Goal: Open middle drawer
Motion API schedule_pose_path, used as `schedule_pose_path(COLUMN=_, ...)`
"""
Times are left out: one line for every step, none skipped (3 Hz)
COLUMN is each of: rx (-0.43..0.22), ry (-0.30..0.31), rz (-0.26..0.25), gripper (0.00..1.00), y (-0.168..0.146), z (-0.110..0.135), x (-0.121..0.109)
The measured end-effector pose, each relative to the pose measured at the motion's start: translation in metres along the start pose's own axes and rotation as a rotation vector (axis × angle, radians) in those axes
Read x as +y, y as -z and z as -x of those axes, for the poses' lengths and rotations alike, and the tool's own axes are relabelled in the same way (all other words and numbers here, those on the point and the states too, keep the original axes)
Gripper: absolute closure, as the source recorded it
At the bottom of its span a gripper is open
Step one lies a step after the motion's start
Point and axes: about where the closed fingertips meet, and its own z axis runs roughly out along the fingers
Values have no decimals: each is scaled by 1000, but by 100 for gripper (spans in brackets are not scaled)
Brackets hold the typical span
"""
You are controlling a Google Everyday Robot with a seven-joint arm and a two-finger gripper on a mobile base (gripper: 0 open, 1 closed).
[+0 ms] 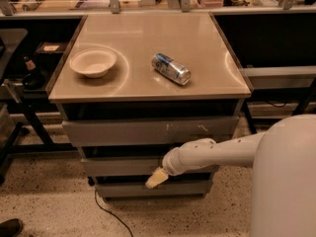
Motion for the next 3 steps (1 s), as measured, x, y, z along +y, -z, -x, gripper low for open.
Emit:
schedule_pose_path(rx=-4, ry=24, rz=10, gripper=0, y=-14, z=7, x=-1)
schedule_pose_path(rx=17, ry=54, rz=36, gripper=0, y=-33, z=9, x=6)
schedule_pose_path(rx=49, ry=70, rz=55, gripper=0, y=-41, z=5, x=12)
